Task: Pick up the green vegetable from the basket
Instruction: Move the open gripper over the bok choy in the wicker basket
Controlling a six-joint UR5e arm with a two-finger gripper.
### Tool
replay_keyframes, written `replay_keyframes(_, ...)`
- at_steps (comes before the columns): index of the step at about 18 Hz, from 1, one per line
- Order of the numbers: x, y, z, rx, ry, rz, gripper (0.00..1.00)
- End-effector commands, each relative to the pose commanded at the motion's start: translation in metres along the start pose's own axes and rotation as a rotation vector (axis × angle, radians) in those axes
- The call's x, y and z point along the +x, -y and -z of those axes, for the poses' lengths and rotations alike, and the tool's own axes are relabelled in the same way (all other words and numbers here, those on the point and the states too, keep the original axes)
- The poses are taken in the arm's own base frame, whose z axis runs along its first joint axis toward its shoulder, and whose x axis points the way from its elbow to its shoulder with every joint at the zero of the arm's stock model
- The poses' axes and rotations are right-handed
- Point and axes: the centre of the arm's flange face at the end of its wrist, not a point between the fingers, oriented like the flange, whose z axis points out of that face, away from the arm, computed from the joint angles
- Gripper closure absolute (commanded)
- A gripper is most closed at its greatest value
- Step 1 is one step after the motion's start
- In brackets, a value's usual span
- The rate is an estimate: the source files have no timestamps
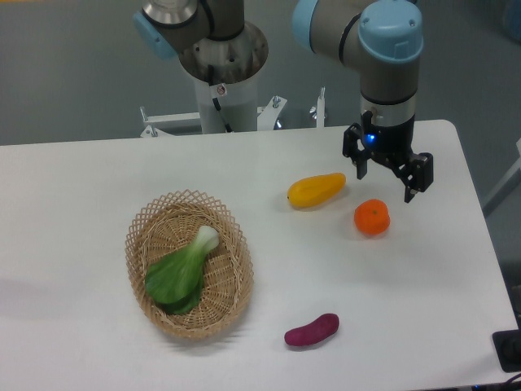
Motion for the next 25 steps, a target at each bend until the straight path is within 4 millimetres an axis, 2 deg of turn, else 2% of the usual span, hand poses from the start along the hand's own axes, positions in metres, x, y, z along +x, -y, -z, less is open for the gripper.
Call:
replay_keyframes(2,0.008,0.001,-0.003,0.001,-0.009,0.009,0.00)
replay_keyframes(7,0.020,0.008,0.004,0.016,-0.015,0.047,0.00)
replay_keyframes(16,0.059,0.089,0.002,0.040,-0.042,0.162,0.00)
replay_keyframes(21,0.090,0.120,-0.014,0.035,-0.085,0.170,0.00)
replay_keyframes(23,0.106,0.141,-0.018,0.036,-0.103,0.195,0.00)
replay_keyframes(25,0.118,0.159,-0.034,0.024,-0.131,0.224,0.00)
